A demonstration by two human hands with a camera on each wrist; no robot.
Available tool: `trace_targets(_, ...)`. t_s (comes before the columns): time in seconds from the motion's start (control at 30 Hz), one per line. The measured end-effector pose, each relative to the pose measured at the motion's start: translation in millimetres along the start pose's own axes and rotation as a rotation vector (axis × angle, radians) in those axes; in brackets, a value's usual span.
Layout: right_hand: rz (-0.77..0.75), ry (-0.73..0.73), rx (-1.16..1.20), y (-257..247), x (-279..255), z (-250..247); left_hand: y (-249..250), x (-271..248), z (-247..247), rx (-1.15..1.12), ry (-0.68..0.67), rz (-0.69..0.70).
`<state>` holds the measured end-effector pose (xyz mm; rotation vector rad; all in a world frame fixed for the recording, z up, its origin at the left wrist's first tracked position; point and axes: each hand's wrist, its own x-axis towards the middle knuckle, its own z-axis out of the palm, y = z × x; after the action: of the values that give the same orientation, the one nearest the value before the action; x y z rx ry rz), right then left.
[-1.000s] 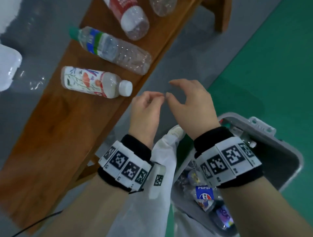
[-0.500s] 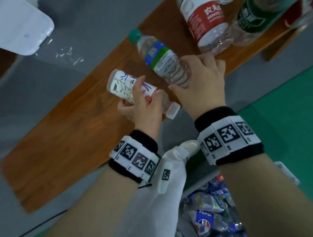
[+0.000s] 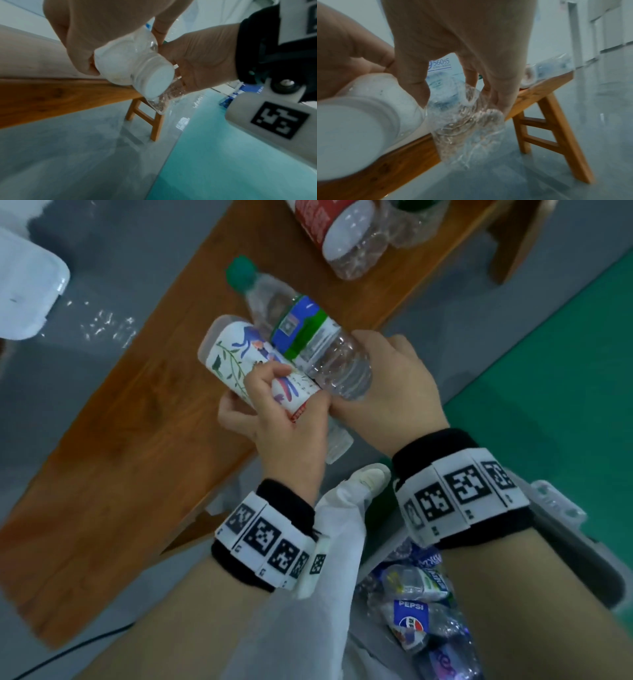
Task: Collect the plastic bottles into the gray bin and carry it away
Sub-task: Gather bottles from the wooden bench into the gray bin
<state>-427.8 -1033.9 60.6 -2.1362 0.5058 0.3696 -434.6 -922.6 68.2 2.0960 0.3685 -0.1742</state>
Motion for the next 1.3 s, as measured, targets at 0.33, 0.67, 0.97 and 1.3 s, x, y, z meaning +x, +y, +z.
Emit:
trace_targets(0.33,0.303,0.150,0.299,123,-121,-21,-20,-116,62,0.153,-0.361,0.303)
trace_targets(0.67,0.758,0.411,0.600,257,-222,17,-90,-209,144,0.349,-0.851,0.478)
trace_targets(0.97,1.265,0.267,0.724,346,-258,51,-159,-248,217,0.691,-1.265,0.552)
trace_targets(1.3,1.386,0.390,0.687,394,-276,70,-194,-284,263,0.763,-1.418,0.478)
